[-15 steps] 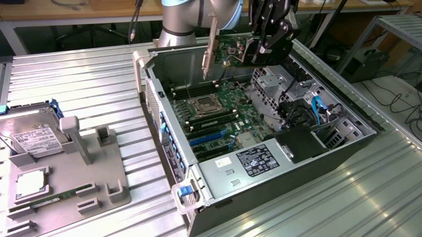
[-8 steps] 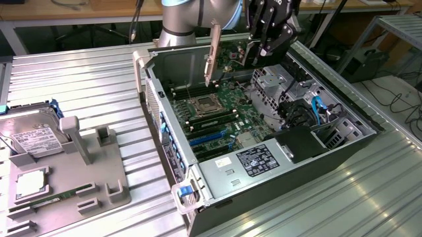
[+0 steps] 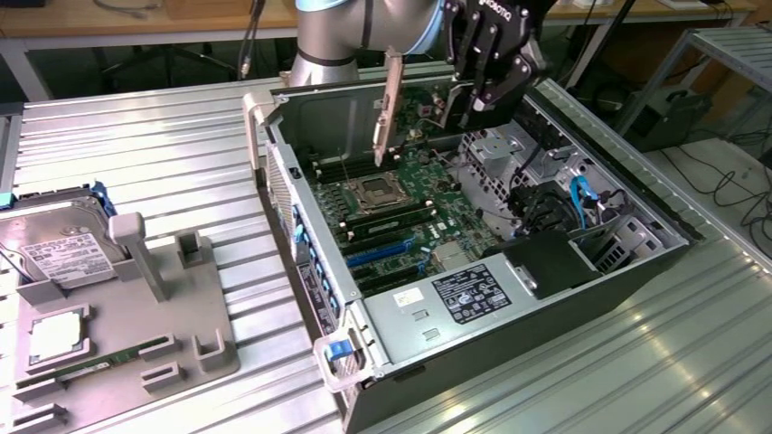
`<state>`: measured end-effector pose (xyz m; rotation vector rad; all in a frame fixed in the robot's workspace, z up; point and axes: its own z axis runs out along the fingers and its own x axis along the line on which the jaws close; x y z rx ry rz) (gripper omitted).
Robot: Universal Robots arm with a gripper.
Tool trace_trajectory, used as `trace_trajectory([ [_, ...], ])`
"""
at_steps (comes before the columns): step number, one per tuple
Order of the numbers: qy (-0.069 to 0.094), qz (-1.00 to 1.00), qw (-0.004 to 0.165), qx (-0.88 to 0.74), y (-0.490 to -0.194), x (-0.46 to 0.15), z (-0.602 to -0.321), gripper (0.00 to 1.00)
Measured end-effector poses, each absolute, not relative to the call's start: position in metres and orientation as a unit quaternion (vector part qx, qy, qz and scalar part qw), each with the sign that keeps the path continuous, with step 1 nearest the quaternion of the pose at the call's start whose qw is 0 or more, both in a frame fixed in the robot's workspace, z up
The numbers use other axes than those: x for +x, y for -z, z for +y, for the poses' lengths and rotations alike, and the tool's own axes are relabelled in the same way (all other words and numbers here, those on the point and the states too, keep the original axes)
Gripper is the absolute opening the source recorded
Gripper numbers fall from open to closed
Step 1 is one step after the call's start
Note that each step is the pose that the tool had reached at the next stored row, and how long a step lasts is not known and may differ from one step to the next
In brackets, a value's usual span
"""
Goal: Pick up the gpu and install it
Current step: 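Insert the gpu into the slot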
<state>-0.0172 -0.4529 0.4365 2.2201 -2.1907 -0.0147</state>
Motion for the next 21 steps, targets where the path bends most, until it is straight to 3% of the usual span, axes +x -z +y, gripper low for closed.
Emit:
trace_trajectory([
  [21,0.005,-0.700,0.011,0.714,-0.417,-0.017,-0.453,0.28],
])
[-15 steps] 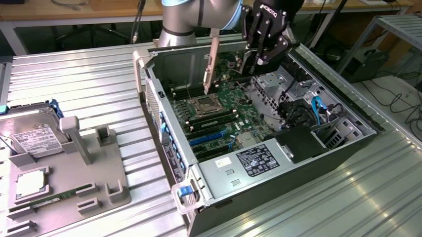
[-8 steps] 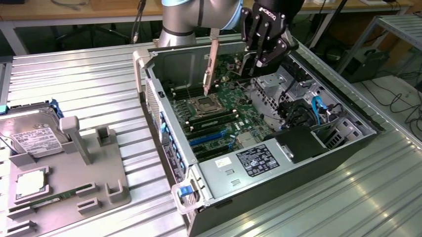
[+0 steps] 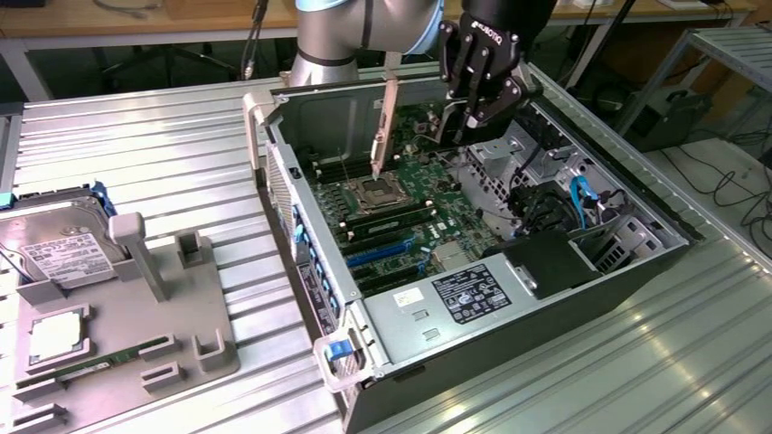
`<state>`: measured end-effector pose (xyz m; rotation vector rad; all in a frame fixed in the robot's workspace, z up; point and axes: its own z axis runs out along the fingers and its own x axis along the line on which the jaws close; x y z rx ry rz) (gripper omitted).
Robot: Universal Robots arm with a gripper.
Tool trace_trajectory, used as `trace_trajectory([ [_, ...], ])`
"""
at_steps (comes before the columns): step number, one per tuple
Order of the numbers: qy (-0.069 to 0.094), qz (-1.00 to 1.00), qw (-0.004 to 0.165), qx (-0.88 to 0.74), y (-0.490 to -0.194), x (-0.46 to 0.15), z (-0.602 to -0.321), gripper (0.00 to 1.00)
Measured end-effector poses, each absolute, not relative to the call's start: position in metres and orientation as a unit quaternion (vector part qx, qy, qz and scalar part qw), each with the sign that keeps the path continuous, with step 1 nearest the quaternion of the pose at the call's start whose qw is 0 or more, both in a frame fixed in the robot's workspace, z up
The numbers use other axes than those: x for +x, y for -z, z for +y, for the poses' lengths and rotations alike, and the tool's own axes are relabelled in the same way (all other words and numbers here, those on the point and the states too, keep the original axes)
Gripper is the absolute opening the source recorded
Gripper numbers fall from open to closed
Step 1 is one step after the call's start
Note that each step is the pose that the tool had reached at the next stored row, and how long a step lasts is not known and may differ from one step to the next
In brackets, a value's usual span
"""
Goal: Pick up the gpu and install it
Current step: 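Insert the gpu into the slot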
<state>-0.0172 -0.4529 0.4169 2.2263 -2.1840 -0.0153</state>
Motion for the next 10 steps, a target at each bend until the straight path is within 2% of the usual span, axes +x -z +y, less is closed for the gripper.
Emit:
trace_trajectory([
  [10,0.005,-0.699,0.012,0.715,-0.4087,-0.0172,-0.4529,0.28],
])
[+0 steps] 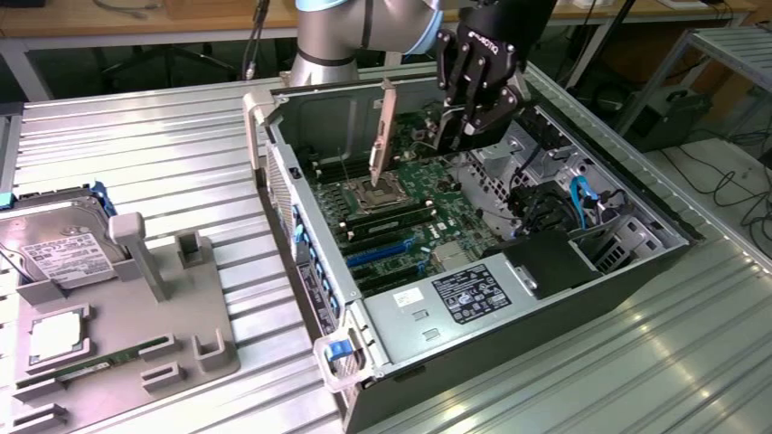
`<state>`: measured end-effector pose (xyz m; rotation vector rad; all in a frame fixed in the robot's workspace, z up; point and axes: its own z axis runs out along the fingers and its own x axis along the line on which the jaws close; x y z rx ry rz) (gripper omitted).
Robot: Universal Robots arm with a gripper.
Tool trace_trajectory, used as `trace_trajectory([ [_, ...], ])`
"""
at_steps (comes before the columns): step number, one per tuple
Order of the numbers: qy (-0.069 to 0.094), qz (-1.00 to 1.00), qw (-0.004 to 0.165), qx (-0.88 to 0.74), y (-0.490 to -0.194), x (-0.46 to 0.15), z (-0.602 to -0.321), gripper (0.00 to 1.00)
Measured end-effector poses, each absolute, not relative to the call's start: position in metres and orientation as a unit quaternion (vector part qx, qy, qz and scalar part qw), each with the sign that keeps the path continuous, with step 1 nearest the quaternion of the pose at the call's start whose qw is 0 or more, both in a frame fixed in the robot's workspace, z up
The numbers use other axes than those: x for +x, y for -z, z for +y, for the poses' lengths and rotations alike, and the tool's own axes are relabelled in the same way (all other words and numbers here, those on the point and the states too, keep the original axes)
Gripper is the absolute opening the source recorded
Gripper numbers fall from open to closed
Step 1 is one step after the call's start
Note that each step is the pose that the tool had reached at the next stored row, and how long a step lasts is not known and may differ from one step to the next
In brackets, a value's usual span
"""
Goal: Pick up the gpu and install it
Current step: 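Insert the gpu into the slot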
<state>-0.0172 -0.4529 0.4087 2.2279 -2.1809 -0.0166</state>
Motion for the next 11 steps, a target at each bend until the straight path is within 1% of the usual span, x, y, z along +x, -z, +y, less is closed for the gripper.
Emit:
trace_trajectory([
  [11,0.008,-0.699,0.014,0.715,-0.393,-0.017,-0.453,0.28],
])
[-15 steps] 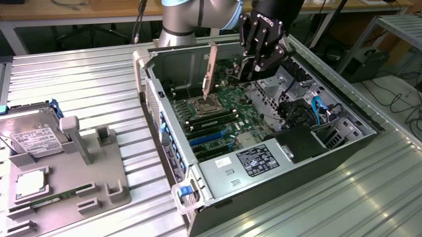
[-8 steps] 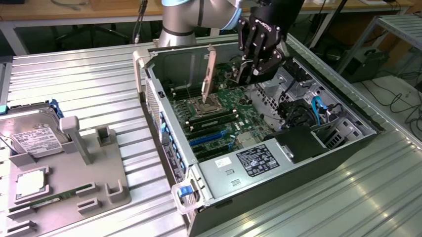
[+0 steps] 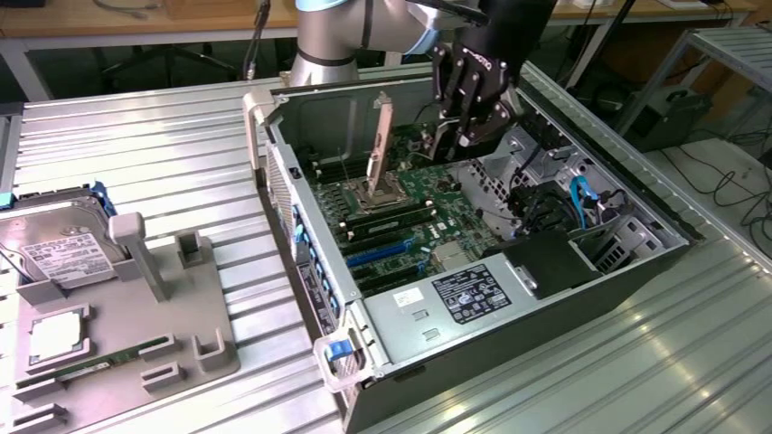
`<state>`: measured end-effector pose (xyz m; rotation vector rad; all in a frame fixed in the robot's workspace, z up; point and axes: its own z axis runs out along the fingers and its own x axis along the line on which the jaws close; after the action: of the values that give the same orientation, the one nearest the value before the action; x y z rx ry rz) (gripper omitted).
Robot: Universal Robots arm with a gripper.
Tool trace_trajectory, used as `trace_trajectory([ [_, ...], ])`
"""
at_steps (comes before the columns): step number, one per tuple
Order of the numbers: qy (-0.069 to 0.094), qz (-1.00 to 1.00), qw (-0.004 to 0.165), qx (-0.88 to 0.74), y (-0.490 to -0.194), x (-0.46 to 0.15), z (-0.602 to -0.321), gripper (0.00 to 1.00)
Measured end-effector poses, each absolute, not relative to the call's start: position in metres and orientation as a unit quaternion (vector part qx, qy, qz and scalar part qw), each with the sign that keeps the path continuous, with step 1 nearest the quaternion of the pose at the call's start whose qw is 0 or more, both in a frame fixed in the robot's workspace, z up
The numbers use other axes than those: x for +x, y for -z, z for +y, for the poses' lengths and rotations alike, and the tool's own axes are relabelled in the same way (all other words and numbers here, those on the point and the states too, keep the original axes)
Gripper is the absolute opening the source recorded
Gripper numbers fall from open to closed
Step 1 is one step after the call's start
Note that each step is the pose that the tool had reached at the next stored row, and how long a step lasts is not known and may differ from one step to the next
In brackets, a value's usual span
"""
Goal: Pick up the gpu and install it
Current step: 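Insert the gpu into the slot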
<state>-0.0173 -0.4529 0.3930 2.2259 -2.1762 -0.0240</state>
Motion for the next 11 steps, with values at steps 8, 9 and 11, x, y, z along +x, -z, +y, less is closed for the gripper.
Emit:
trace_trajectory([
  [8,0.009,-0.699,0.015,0.715,-0.3834,-0.0173,-0.4529,0.28],
  [9,0.009,-0.699,0.015,0.715,-0.3826,-0.0173,-0.4529,0.28],
  [11,0.009,-0.699,0.015,0.715,-0.3812,-0.0173,-0.4529,0.28],
])
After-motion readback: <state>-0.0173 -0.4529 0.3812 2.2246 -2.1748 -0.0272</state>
